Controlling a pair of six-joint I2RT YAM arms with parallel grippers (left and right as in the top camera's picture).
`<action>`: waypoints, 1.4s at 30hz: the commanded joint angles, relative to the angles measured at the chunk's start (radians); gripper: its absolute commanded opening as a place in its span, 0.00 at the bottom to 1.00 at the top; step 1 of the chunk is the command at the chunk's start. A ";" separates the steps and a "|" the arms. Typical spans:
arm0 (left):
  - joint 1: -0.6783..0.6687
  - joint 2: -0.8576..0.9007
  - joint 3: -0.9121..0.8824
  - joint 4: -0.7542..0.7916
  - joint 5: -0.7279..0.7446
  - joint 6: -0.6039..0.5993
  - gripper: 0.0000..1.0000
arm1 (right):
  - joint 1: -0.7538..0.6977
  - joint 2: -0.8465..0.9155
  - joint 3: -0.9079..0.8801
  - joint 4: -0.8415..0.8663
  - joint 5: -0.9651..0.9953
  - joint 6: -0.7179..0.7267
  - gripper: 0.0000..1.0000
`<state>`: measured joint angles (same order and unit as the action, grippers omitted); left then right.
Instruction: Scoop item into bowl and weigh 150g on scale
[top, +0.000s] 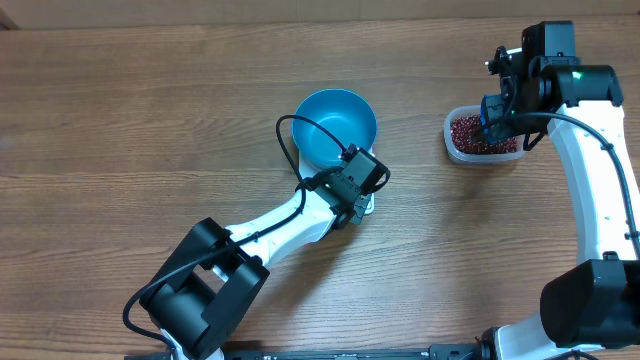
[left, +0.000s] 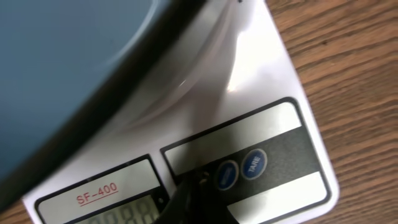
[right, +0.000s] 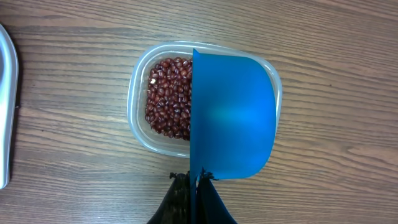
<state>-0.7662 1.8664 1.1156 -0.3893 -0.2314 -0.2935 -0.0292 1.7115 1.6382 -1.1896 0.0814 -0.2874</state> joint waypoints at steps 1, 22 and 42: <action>-0.007 -0.062 0.029 -0.005 0.042 -0.018 0.04 | 0.001 -0.003 0.023 0.006 -0.009 0.007 0.04; 0.052 -0.193 0.030 -0.320 0.190 -0.106 0.04 | 0.001 -0.003 0.024 0.006 -0.009 0.007 0.04; 0.100 -0.160 0.182 -0.550 0.194 -0.067 0.04 | 0.001 -0.003 0.023 0.014 -0.009 0.007 0.04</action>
<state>-0.6674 1.6783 1.2839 -0.9321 -0.0238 -0.3824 -0.0296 1.7115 1.6382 -1.1816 0.0811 -0.2878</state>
